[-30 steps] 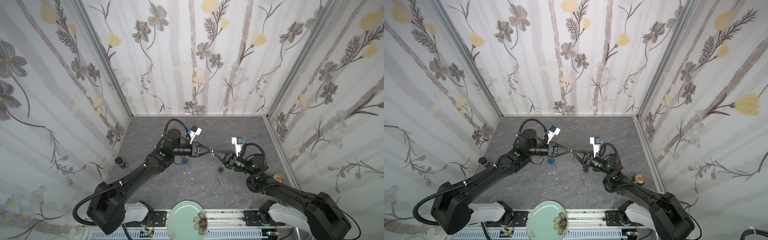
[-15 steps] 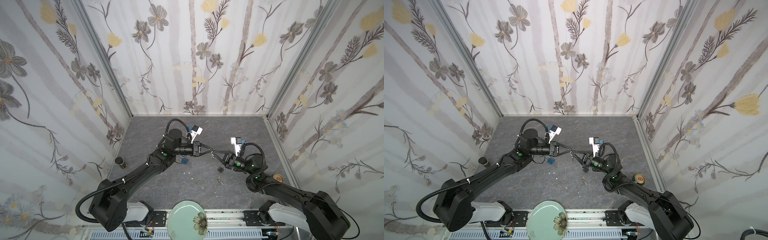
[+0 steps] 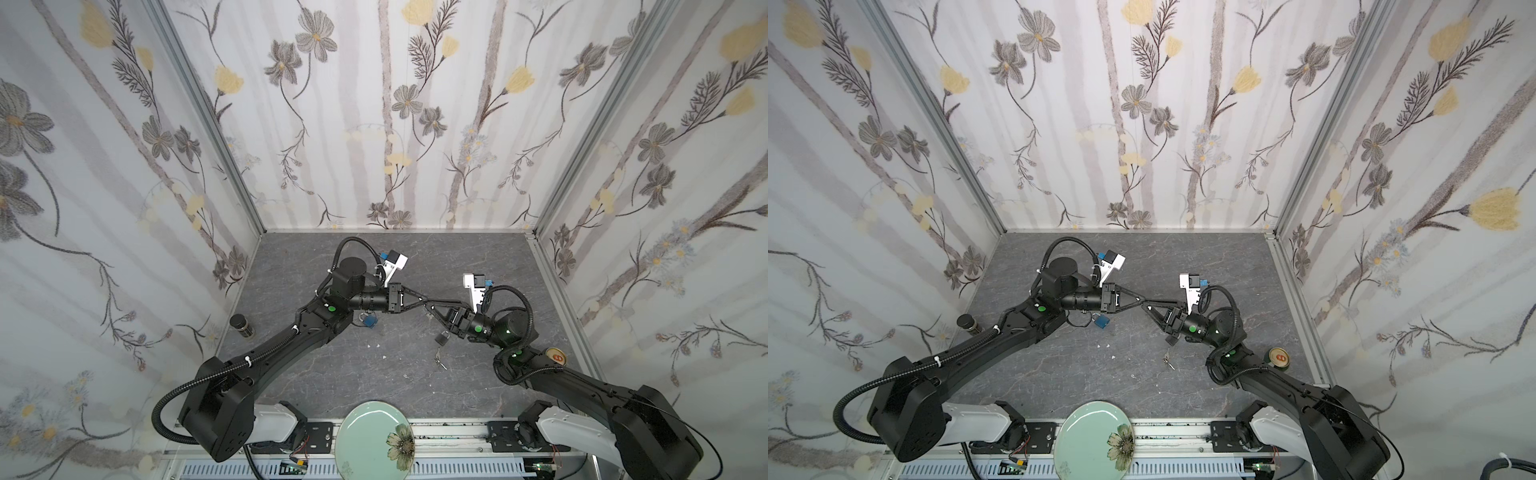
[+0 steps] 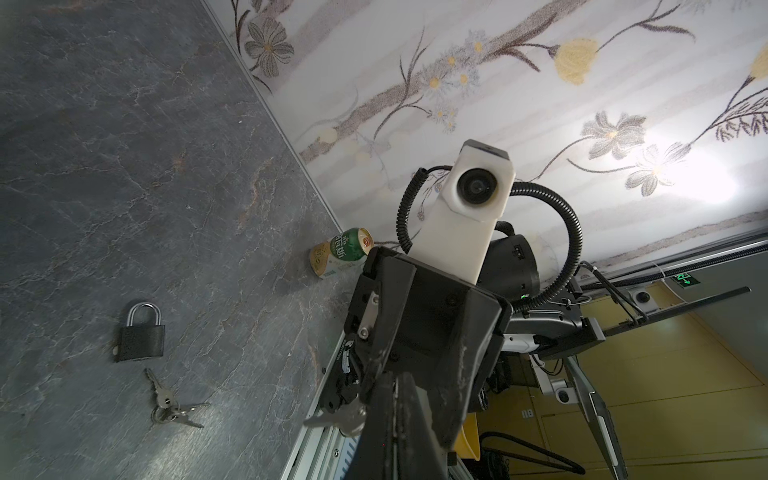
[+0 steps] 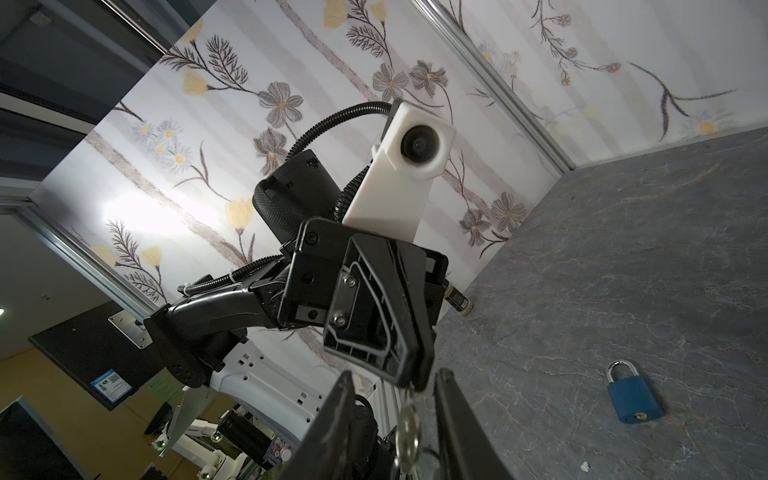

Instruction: Unlock with the key

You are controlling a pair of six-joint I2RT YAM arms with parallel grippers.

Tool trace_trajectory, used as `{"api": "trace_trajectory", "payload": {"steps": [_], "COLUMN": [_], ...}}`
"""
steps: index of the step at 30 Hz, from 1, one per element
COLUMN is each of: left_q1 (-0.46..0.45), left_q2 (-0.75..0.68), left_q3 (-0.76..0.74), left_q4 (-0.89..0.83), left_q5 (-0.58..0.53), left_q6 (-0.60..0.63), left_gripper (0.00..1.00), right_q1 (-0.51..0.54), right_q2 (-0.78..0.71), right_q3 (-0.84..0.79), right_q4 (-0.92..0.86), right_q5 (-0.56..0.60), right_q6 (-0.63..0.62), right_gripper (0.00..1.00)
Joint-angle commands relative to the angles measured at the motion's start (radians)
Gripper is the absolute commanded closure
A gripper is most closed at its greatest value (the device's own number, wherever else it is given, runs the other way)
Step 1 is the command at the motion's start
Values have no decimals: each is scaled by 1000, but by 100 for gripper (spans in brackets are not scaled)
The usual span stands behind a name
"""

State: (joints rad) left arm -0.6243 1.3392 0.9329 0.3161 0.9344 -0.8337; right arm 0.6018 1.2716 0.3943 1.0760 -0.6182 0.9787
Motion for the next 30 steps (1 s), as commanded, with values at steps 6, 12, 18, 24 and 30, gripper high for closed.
{"api": "trace_trajectory", "payload": {"steps": [6,12,18,24,30], "left_q1": [0,6,11,14,14], "left_q2": [-11,-20,-23,-31,-37], "left_q3": [9,3,-3,-9,-15], "left_q4": [6,1,0,0,1], "left_q5": [-23,-33,-43,-48,-55], "left_q6": [10,15,16,16,16], "left_gripper": [100,100,100,100,100], "right_q1": [2,1,1,2,5], "right_q2": [26,23,20,26,38], "right_q3": [3,-6,-12,-13,-11], "right_q4": [42,47,53,62,82], "right_q5": [-6,-11,-12,-19,-20], "right_q6": [23,23,23,30,42], "right_gripper": [65,79,83,95,75]}}
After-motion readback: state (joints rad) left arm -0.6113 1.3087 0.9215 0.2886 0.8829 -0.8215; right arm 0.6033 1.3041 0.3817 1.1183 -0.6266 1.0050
